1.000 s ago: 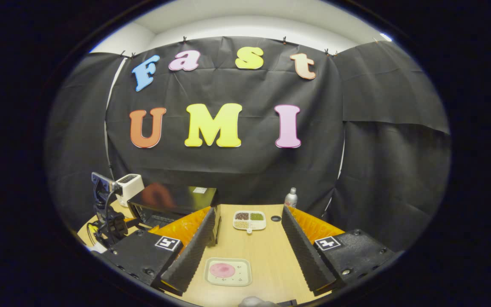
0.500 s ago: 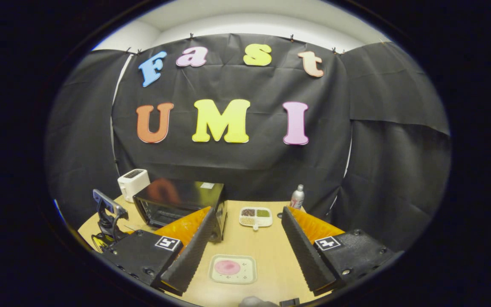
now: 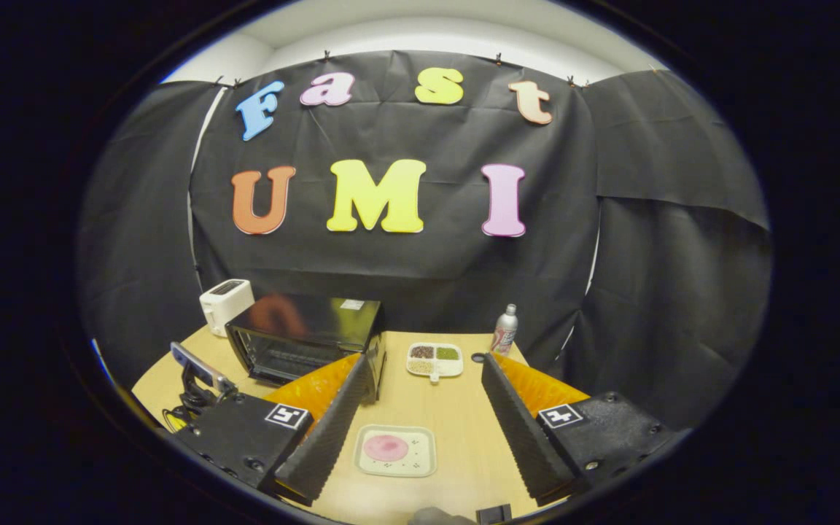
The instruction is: Open the electric oven with the left hand, put the food in, and close the electric oven.
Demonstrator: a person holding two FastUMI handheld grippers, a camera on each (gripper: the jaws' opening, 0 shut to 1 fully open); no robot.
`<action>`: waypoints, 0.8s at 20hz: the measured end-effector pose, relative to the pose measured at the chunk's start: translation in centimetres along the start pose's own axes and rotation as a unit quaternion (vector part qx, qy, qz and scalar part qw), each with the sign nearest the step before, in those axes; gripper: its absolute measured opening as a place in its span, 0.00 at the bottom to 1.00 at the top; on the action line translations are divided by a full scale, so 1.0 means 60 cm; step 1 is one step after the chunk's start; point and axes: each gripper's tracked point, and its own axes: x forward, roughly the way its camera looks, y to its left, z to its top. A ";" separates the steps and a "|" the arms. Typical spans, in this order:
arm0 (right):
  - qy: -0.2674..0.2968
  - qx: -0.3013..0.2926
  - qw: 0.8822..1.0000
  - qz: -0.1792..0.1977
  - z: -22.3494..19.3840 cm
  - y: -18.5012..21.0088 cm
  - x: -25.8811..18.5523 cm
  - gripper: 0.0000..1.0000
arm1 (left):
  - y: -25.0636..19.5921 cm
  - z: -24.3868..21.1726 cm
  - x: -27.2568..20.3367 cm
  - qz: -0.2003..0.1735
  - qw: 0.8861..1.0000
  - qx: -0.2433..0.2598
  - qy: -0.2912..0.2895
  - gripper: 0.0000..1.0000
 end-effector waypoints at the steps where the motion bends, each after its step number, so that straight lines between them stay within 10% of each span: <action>1: 0.000 0.000 1.000 -0.001 -0.001 -0.001 -0.001 0.96 | -0.002 -0.014 0.003 -0.001 1.000 -0.005 0.010 0.96; 16: 0.027 -0.005 1.000 0.000 -0.035 0.000 0.013 0.97 | -0.005 -0.044 0.004 -0.005 0.999 -0.010 0.034 1.00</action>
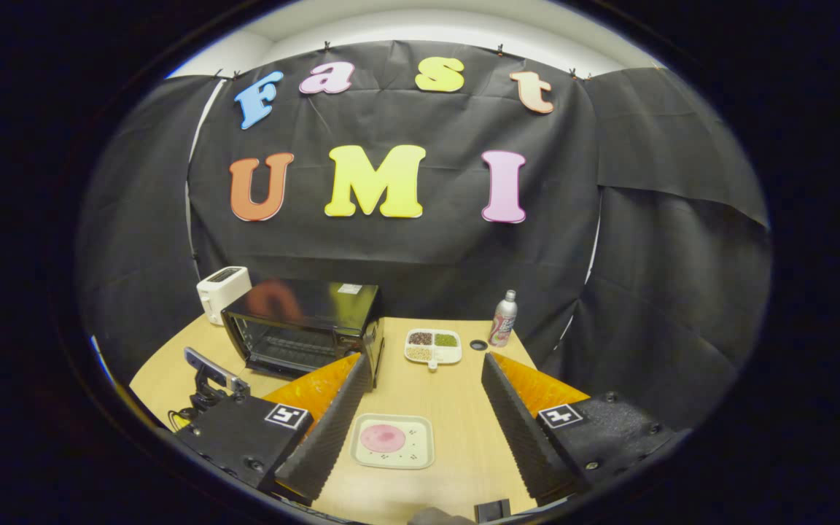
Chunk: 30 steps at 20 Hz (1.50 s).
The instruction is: Open the electric oven with the left hand, put the food in, and close the electric oven.
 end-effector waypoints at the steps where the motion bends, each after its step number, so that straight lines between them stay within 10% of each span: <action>1: 0.004 -0.001 1.000 -0.002 -0.006 -0.004 0.004 0.97 | 0.002 0.006 -0.004 -0.001 1.000 -0.005 -0.002 1.00; 14: 0.166 -0.015 0.985 0.037 -0.211 -0.038 0.150 0.96 | 0.064 0.170 -0.156 0.043 0.992 -0.025 -0.118 0.97; 30: 0.432 0.034 0.896 0.100 -0.457 -0.038 0.297 0.29 | 0.066 0.265 -0.325 0.169 0.965 -0.061 -0.189 0.96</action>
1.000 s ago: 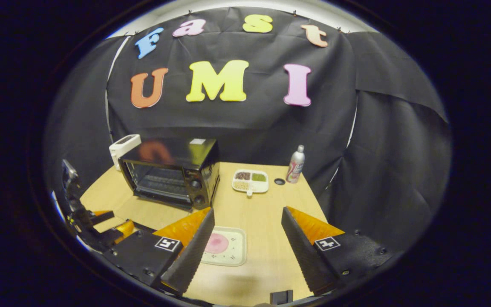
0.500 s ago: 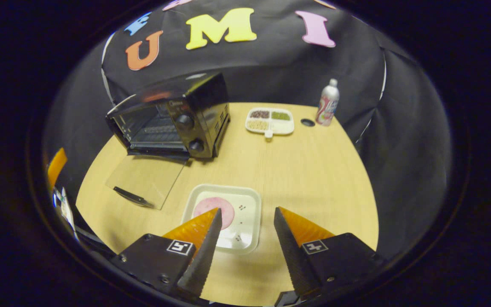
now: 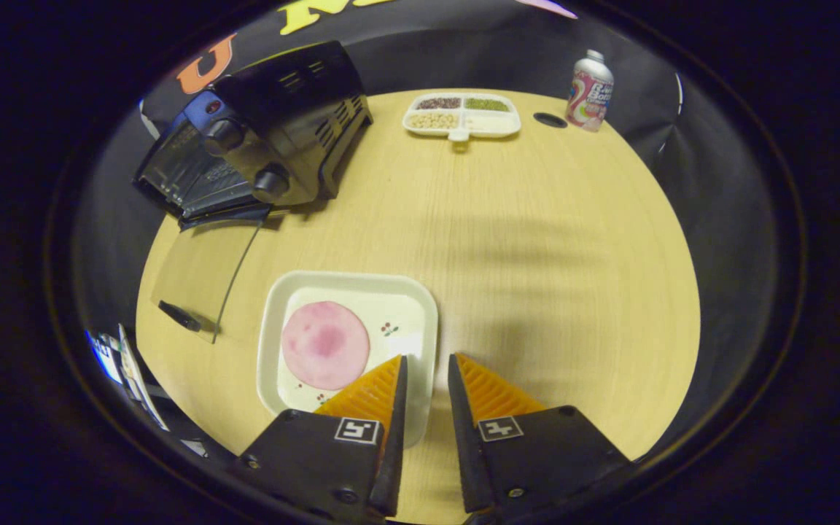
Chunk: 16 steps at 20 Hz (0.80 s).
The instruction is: Open the electric oven with the left hand, put the food in, and close the electric oven.
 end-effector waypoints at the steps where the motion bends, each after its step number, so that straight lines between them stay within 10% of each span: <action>1: 0.007 -0.002 1.000 -0.006 0.002 -0.004 -0.005 0.31 | 0.004 0.001 -0.007 0.010 1.000 -0.002 -0.001 0.97; 7: 0.090 0.013 0.996 -0.012 0.007 -0.008 0.001 0.14 | -0.014 0.007 -0.042 0.045 0.999 -0.017 -0.004 0.97; 16: 0.151 0.052 0.982 0.104 0.010 -0.008 0.001 0.01 | -0.047 0.016 -0.044 0.036 0.999 -0.019 -0.010 0.96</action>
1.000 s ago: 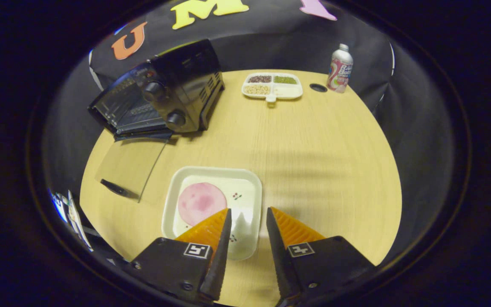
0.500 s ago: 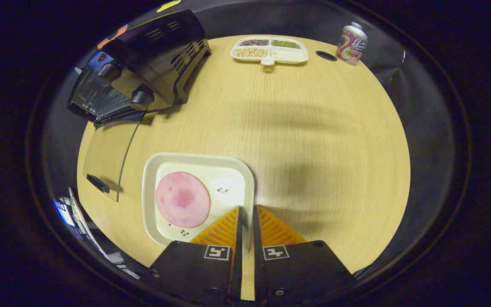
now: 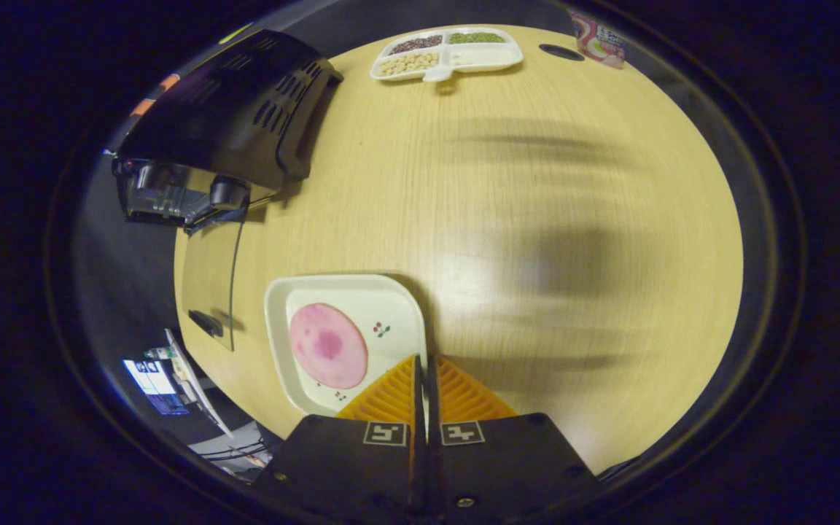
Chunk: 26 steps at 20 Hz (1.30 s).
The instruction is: Open the electric oven with the left hand, put the food in, and close the electric oven.
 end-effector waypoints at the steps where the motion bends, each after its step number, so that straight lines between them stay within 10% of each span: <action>1: -0.003 0.005 1.000 0.019 0.000 0.001 -0.001 0.04 | 0.002 -0.003 0.003 -0.005 1.000 0.001 0.002 0.96; 8: -0.035 0.081 0.985 0.151 -0.033 0.023 -0.001 0.02 | 0.027 0.010 0.038 -0.042 0.999 0.017 0.008 0.97; 17: -0.129 0.141 0.964 0.184 -0.042 0.031 -0.075 0.00 | 0.037 0.025 0.066 -0.085 0.996 0.014 0.003 0.97; 26: -0.188 0.235 0.925 0.231 -0.053 0.213 -0.105 0.04 | 0.063 0.030 0.087 -0.142 0.989 0.027 0.010 0.96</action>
